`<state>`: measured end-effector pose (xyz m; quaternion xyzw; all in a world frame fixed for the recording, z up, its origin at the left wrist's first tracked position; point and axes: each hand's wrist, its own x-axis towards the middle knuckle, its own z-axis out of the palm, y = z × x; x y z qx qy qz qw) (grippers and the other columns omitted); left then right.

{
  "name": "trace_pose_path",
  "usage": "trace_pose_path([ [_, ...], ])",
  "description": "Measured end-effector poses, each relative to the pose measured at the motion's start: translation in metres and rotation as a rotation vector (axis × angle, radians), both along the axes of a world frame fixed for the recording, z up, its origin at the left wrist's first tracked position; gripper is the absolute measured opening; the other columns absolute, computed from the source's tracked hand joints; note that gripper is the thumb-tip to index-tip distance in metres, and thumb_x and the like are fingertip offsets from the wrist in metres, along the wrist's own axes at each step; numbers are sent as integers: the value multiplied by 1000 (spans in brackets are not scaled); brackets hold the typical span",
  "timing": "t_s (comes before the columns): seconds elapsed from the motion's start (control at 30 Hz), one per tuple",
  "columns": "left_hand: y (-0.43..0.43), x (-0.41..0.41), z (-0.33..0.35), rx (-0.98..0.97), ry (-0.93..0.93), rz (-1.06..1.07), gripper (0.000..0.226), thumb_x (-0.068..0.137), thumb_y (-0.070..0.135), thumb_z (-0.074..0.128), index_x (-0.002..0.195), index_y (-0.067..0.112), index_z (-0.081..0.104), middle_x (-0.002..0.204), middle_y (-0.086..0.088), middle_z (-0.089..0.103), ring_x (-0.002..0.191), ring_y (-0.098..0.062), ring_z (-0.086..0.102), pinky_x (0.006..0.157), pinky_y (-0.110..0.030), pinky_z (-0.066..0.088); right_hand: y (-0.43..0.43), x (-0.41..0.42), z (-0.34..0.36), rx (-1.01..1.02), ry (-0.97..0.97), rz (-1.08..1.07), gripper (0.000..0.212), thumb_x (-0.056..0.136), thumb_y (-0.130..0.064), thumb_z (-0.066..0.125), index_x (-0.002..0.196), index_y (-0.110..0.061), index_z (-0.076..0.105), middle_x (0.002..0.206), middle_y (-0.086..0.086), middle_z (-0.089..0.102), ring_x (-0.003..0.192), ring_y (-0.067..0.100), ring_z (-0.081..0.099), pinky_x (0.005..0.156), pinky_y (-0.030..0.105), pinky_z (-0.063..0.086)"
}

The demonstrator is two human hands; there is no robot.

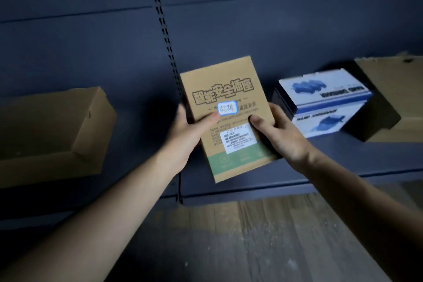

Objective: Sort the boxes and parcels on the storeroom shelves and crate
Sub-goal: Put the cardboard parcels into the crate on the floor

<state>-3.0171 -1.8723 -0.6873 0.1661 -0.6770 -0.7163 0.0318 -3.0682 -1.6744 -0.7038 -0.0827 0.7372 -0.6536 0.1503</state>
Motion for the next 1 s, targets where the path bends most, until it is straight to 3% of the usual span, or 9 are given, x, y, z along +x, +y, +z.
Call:
trace_pose_path([
  [0.1, 32, 12, 17, -8, -77, 58, 54, 75, 21, 80, 122, 20, 53, 115, 4, 70, 108, -14, 66, 99, -43, 50, 20, 22, 7, 34, -84, -87, 35, 94, -28, 62, 125, -18, 50, 108, -5, 68, 100, 8, 64, 90, 22, 50],
  [0.2, 68, 26, 44, -57, -175, 55, 61, 66, 30, 82, 119, 18, 54, 114, 4, 70, 105, -12, 67, 94, -39, 52, 50, 49, 30, 76, -143, -178, 43, 92, -33, 62, 128, -15, 48, 109, -5, 66, 99, 5, 63, 93, 24, 48],
  [0.3, 108, 42, 78, -118, -240, -40, 49, 80, 23, 78, 122, 18, 52, 108, 12, 69, 89, 6, 66, 75, -14, 52, 91, 77, 66, 124, -188, -275, 47, 87, -43, 66, 124, -18, 49, 102, -10, 66, 95, 4, 63, 90, 24, 48],
  [0.37, 138, 53, 109, -184, -269, -125, 43, 85, 22, 73, 123, 20, 52, 106, 16, 67, 80, 13, 64, 64, -7, 49, 121, 95, 94, 154, -229, -331, 46, 84, -47, 69, 118, -23, 50, 99, -10, 66, 95, 6, 63, 89, 26, 49],
  [0.5, 202, 67, 173, -350, -322, -312, 39, 84, 32, 71, 119, 29, 55, 105, 16, 69, 97, -1, 64, 89, -28, 53, 187, 127, 154, 198, -289, -486, 46, 79, -52, 72, 111, -30, 48, 99, -8, 67, 99, 13, 65, 97, 43, 50],
  [0.6, 256, 77, 224, -400, -333, -413, 35, 84, 36, 70, 115, 30, 56, 97, 20, 67, 93, 1, 63, 81, -25, 52, 234, 158, 206, 223, -326, -608, 43, 83, -49, 69, 113, -27, 48, 94, -12, 65, 96, 11, 64, 96, 41, 50],
  [0.7, 307, 94, 282, -430, -320, -530, 36, 86, 38, 68, 117, 26, 53, 99, 20, 63, 88, 4, 57, 67, -15, 42, 276, 194, 269, 262, -342, -725, 45, 86, -45, 67, 119, -21, 48, 91, -16, 62, 91, 8, 62, 86, 28, 48],
  [0.9, 405, 128, 385, -391, -289, -687, 37, 82, 39, 71, 109, 23, 51, 98, 19, 60, 99, -9, 58, 78, -25, 41, 360, 261, 390, 322, -362, -925, 38, 89, -46, 64, 114, -26, 44, 102, -9, 63, 92, 10, 62, 78, 26, 45],
  [1.0, 452, 148, 421, -374, -306, -779, 40, 82, 38, 73, 110, 21, 50, 109, 9, 62, 103, -13, 58, 79, -27, 40, 399, 293, 430, 355, -392, -999, 38, 89, -47, 62, 117, -27, 46, 106, -9, 64, 99, 13, 63, 86, 32, 50],
])
